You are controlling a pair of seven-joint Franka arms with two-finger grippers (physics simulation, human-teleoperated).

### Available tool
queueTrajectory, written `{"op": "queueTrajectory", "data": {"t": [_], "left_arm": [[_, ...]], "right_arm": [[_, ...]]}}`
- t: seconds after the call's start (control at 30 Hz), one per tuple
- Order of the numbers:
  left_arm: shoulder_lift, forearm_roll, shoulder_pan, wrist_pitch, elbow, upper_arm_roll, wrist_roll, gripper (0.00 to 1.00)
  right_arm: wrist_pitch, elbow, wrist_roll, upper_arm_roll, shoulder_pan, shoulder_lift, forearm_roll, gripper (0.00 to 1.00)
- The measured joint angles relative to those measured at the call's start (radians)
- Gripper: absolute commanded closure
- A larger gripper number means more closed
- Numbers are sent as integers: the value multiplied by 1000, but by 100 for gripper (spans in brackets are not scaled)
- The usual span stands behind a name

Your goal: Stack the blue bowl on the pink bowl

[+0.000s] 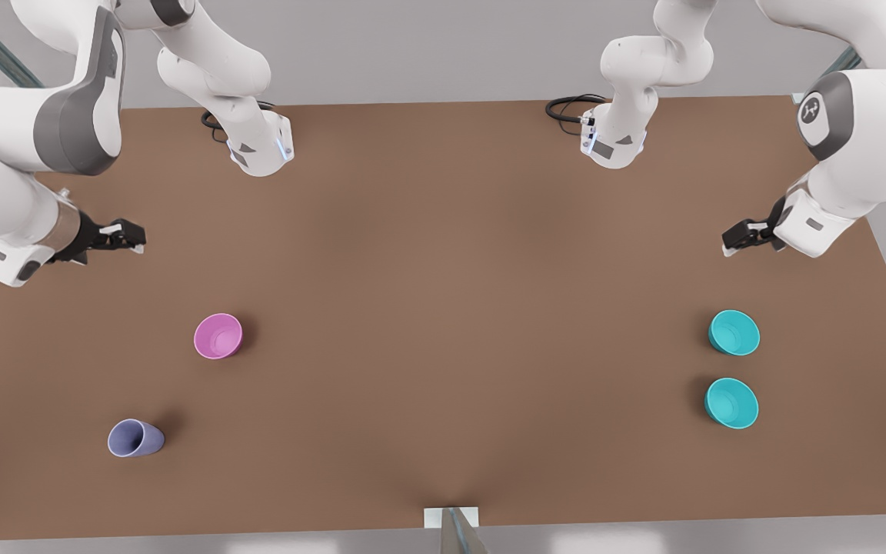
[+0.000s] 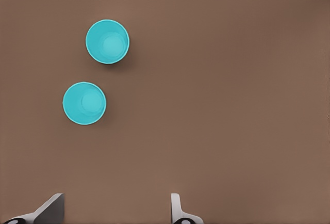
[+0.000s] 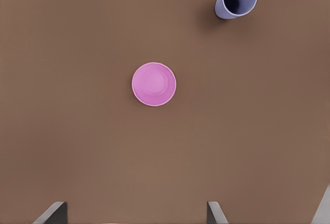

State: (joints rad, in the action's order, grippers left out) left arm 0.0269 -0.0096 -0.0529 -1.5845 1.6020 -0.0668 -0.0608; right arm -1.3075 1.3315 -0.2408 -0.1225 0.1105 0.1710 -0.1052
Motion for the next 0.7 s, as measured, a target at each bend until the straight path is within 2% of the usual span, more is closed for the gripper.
{"op": "queueTrajectory", "data": {"t": [0.1, 0.2, 0.27, 0.47, 0.7], "left_arm": [[0, 0, -34, -10, 0, 1, 3, 0], [0, 0, -80, -16, 0, 1, 6, 0], [0, 0, -114, -18, 0, 1, 7, 0], [0, 0, -203, -22, 0, 1, 11, 0], [0, 0, -240, -23, 0, 1, 14, 0]], "right_arm": [[-31, -14, -15, -3, -11, 78, -8, 0], [-136, -29, -34, -8, -10, 370, 38, 0], [-219, 8, -45, -6, -3, 475, 72, 0], [-430, 148, -62, -9, 106, 535, 122, 0], [-550, 216, -89, -9, 149, 546, 145, 0]]}}
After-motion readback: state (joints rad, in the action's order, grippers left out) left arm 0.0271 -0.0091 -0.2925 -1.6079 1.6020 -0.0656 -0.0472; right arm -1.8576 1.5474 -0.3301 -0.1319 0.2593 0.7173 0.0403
